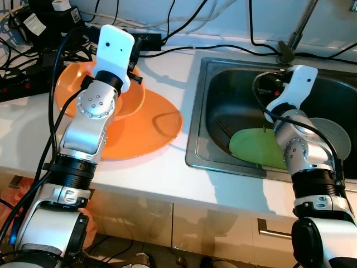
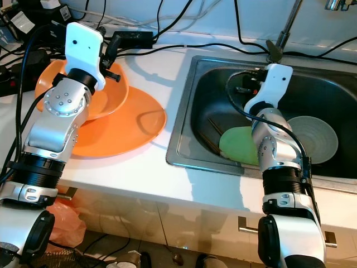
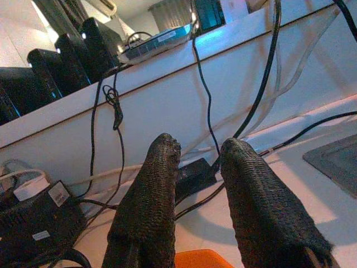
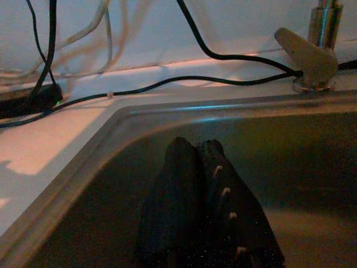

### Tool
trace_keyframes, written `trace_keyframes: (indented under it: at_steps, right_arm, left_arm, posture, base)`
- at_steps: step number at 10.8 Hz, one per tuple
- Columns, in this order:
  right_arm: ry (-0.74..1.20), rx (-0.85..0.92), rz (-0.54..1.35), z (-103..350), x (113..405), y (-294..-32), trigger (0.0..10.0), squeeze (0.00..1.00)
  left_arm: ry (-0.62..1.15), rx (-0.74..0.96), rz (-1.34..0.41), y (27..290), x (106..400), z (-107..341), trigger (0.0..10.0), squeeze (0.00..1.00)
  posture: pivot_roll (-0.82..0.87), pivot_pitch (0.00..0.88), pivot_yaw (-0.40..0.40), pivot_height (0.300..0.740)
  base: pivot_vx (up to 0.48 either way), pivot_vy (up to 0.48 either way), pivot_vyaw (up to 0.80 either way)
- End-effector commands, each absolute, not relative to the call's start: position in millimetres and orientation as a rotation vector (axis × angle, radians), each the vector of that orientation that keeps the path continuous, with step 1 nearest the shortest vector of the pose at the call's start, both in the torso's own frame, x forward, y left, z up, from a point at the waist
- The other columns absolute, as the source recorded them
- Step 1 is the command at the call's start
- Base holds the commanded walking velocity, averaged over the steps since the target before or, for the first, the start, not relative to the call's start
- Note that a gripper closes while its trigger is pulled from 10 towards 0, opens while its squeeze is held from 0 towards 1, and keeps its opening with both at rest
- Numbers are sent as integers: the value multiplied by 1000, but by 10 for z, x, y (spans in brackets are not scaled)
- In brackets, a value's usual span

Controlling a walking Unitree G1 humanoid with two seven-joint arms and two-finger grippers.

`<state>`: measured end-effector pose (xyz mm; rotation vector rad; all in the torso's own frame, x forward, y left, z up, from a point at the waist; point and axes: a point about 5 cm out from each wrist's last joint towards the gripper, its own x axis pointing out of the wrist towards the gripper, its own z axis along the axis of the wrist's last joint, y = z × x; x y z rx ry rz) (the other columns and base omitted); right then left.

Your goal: Kitchen organization

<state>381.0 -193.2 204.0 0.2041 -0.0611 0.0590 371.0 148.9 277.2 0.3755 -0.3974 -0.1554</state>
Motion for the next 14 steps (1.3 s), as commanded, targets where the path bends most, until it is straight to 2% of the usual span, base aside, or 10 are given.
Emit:
trace_keyframes:
  at_steps: [1, 4, 5, 6, 11, 12, 14]
  right_arm:
    - [-70, 197, 61, 2036, 3812, -1937, 10000, 0]
    - [-68, 198, 68, 2024, 3820, -1907, 10000, 0]
    - [-66, 199, 71, 2020, 3820, -1901, 10000, 75]
    - [-65, 200, 74, 2021, 3821, -1897, 10000, 1000]
    - [-71, 206, 68, 2036, 3823, -1918, 10000, 1000]
    - [-72, 202, 65, 2041, 3823, -1923, 10000, 0]
    - [-73, 199, 61, 2045, 3818, -1925, 10000, 0]
  left_arm:
    - [-396, 377, -152, 1517, 3705, 2771, 10000, 0]
    - [-397, 379, -157, 1506, 3698, 2773, 10000, 0]
    - [-397, 379, -158, 1503, 3698, 2774, 10000, 0]
    - [-395, 378, -157, 1502, 3698, 2773, 10000, 0]
    - [-390, 372, -148, 1519, 3697, 2775, 10000, 0]
    - [-392, 367, -146, 1522, 3697, 2784, 10000, 0]
    - [-391, 359, -147, 1527, 3698, 2787, 10000, 0]
  posture:
    - [65, 115, 2, 723]
    - [67, 108, 1, 723]
    - [68, 111, 0, 723]
    - [69, 117, -1, 723]
    - [69, 127, -5, 723]
    - [67, 128, -4, 723]
    - [66, 129, -4, 723]
  base:
    - [0, 0, 0]
    - [0, 0, 0]
    - [0, 0, 0]
    - [0, 0, 0]
    - [0, 0, 0]
    - [0, 0, 0]
    - [0, 0, 0]
